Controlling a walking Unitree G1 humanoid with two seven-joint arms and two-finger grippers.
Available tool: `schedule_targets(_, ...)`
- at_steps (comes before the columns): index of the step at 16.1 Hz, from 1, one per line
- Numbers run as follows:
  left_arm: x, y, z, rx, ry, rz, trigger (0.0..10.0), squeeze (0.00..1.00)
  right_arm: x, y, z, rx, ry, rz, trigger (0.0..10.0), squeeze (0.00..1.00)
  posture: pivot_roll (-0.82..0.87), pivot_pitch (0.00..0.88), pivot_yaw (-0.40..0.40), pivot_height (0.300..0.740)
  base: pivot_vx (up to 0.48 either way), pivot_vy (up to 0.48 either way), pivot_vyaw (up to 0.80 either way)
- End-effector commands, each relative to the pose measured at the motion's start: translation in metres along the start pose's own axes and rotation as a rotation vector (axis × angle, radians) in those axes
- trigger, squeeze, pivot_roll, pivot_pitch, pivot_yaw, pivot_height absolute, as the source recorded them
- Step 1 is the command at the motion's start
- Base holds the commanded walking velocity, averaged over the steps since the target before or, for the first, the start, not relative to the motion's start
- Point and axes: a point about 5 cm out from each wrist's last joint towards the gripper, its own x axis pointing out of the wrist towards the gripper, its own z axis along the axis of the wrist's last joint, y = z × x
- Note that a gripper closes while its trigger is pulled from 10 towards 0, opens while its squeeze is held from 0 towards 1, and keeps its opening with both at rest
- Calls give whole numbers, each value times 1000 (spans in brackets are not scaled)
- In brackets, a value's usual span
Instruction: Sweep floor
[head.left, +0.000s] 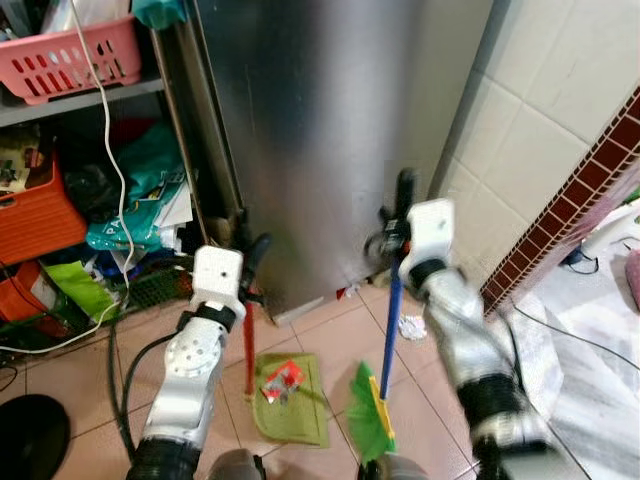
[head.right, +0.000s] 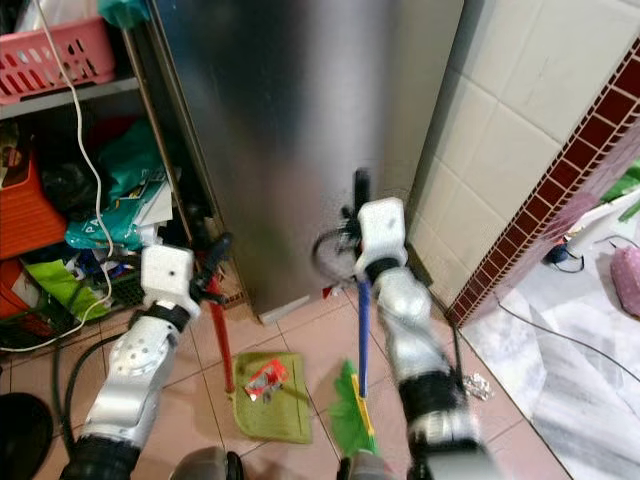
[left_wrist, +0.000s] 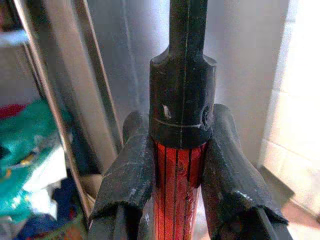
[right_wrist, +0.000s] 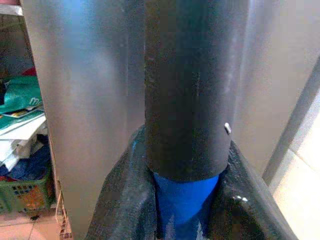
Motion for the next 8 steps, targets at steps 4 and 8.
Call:
schedule_targets(4,-9,3,18,-17,-85,5,10000,0,0,-23,12,33,-90,-279,10000,0,23,0,-6,740,0,0,0)
schedule_targets(8,-14,-9,13,-30,-69,-21,10000,0,-19,-49,-3,85,-25,-365,10000,0,11,0,-1,740,0,0,0)
